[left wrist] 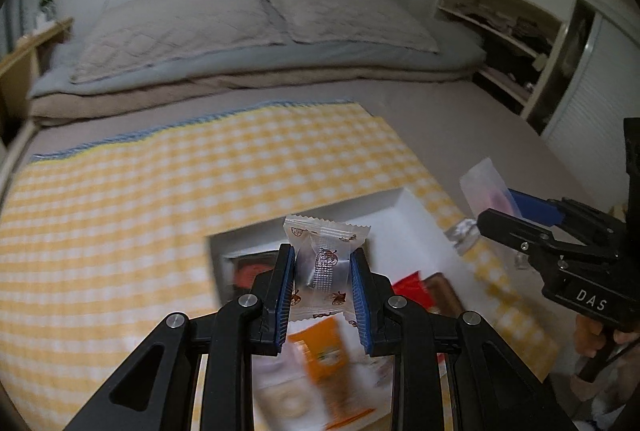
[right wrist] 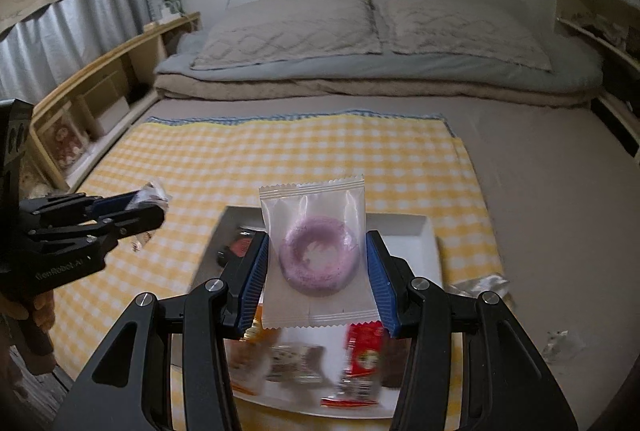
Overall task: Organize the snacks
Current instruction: 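Lift and carry both candies over the white tray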
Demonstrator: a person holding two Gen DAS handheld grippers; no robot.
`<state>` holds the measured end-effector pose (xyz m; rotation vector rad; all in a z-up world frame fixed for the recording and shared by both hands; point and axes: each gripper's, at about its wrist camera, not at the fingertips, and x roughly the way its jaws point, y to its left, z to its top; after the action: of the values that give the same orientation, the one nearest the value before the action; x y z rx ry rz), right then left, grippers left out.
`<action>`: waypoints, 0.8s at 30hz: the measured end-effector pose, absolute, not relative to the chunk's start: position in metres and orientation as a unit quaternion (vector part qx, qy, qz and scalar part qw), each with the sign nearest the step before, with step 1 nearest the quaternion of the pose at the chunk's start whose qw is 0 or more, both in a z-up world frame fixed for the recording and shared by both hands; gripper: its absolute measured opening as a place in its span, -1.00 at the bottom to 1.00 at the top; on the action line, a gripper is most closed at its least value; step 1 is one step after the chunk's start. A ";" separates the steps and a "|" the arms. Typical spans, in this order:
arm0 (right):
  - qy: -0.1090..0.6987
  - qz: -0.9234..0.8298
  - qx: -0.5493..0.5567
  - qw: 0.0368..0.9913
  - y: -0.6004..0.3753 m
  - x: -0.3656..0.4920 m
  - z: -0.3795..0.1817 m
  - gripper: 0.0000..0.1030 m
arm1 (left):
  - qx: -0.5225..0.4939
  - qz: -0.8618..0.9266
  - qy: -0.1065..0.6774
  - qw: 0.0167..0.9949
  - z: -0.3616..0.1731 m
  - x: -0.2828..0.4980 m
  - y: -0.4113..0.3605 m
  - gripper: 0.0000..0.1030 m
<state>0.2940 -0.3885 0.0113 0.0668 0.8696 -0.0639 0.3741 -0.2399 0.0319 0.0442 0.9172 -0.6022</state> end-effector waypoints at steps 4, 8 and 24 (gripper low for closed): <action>0.429 -0.042 0.042 0.901 -0.414 0.294 -0.002 -0.05 | -0.004 -0.314 0.451 0.836 -0.001 0.398 -0.280 -0.48; 0.440 -0.058 0.050 0.895 -0.440 0.297 -0.017 -0.05 | -0.040 -0.343 0.476 0.809 -0.041 0.429 -0.310 -0.48; 0.465 -0.099 0.107 0.873 -0.494 0.317 -0.069 -0.05 | -0.111 -0.381 0.571 0.718 -0.177 0.563 -0.398 -0.48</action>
<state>0.3173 -0.4941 -0.0688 0.2229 0.9724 -0.2068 0.5634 -0.3980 -0.1772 -0.2447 1.2640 -0.8429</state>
